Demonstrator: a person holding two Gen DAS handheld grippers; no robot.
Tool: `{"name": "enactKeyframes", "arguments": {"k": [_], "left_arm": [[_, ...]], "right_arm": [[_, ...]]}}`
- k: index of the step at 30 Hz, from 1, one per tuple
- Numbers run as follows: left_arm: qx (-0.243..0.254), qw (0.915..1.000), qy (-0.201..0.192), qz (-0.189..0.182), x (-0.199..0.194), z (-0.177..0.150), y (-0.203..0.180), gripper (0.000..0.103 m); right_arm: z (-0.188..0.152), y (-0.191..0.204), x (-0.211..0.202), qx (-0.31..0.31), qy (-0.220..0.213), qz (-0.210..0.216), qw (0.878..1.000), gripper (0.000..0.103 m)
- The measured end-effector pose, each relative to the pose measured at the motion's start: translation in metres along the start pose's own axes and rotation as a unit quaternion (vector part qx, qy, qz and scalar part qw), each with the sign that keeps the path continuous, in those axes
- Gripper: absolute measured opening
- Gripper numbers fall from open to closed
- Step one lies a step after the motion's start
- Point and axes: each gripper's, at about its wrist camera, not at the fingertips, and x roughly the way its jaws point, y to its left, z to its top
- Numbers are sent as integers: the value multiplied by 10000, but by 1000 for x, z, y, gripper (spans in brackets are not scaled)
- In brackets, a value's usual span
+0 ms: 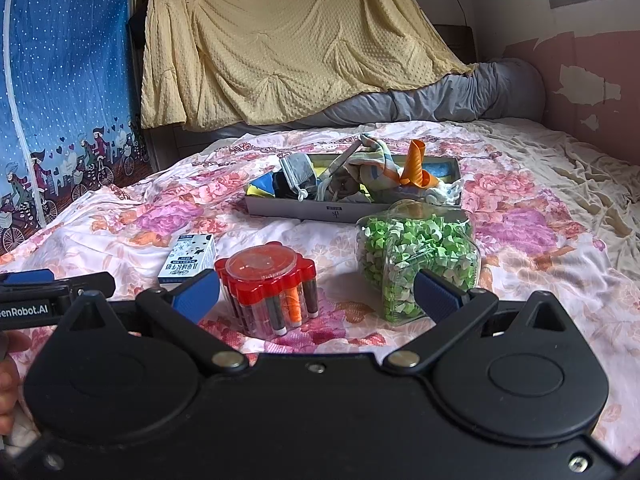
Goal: Organize soft objects
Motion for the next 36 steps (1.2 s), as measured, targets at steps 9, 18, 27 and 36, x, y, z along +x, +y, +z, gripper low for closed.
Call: {"name": "enactKeyframes", "arguments": {"k": [9,18,27,36], "left_arm": [[1,10000,2,-1,0,0,0,102],[-1,10000,3,1,0,0,0,102],[-3,10000,7,-1,0,0,0,102],[-6,10000,17,-9,0,0,0,102]], "right_arm": [[-1,0,-1,-1,9,2,10000,103],[-3,0,-1,-6,16,-4,10000,103],[-3,0,-1,-8,25,1,10000,103],[-5,0,-2,-4,31,-2,10000,103]]}}
